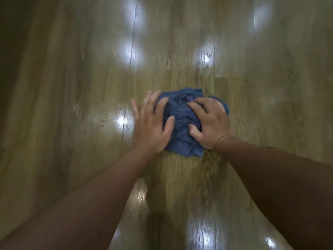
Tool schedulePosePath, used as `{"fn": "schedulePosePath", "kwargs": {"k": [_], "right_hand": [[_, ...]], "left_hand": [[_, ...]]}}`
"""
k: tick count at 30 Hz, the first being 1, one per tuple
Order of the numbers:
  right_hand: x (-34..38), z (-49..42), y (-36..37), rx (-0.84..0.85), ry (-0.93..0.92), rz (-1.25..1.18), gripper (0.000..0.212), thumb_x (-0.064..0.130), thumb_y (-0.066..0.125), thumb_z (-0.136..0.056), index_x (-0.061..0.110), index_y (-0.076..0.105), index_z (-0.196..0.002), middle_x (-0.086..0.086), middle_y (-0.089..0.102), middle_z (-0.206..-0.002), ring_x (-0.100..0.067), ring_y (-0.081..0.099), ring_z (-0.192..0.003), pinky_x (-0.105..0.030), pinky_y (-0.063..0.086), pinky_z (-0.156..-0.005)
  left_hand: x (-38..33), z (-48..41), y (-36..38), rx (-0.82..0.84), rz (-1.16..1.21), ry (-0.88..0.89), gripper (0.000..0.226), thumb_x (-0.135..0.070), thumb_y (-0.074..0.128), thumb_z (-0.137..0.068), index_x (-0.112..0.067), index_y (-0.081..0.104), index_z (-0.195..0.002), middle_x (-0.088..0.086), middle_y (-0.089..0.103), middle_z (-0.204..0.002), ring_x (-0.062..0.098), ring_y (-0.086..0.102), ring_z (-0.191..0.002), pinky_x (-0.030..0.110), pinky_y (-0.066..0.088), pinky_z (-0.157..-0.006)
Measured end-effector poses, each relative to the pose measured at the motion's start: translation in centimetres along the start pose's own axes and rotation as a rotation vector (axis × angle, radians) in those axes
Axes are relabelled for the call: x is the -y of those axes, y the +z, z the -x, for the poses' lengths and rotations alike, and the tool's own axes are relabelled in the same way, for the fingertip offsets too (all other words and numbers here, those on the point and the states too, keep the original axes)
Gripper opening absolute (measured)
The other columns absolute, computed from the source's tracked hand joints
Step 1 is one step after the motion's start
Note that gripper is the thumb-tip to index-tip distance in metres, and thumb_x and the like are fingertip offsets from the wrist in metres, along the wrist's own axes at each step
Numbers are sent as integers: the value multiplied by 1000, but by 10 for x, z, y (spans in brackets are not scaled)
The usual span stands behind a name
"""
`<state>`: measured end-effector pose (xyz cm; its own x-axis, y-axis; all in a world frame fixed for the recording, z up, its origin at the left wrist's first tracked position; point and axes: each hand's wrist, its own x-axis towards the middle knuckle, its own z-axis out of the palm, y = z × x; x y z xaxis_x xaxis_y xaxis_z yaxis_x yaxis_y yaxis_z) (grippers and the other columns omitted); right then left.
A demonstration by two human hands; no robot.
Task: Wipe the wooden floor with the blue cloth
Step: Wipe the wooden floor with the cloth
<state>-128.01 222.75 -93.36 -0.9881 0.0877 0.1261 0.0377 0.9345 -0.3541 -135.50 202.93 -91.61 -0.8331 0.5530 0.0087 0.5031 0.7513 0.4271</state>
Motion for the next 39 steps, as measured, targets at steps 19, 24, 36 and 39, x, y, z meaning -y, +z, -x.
{"fn": "schedulePosePath", "kwargs": {"k": [19, 24, 36, 39], "right_hand": [[45, -13, -6, 280, 29, 144, 90, 84, 38, -77, 52, 5, -154, -8, 12, -166, -48, 19, -145, -76, 11, -111], [-10, -2, -27, 94, 71, 190, 61, 69, 50, -89, 38, 53, -141, -5, 58, -139, -34, 55, -120, -50, 38, -99], [-36, -73, -10, -105, 941, 178, 95, 92, 32, -73, 43, 15, -152, -19, 25, -159, -49, 24, -143, -65, 13, -115], [72, -140, 41, 21, 593, 200, 86, 85, 33, -79, 42, 21, -153, -18, 23, -161, -49, 24, -143, -67, 9, -114]], "left_hand": [[29, 66, 0, -7, -202, -376, 67, -41, 32, -88, -4, 50, -141, 17, 36, -157, 37, 21, -149, 65, 8, -118], [29, 69, 0, 20, -192, -368, 65, -40, 35, -89, -6, 44, -143, 16, 30, -159, 36, 15, -150, 65, 5, -119], [33, 64, -2, 123, -284, -328, 66, -39, 36, -88, -6, 46, -144, 18, 35, -156, 41, 22, -148, 69, 13, -115], [31, 65, -4, 126, -288, -328, 67, -39, 39, -85, -6, 49, -143, 19, 39, -155, 42, 26, -147, 69, 14, -115]]}}
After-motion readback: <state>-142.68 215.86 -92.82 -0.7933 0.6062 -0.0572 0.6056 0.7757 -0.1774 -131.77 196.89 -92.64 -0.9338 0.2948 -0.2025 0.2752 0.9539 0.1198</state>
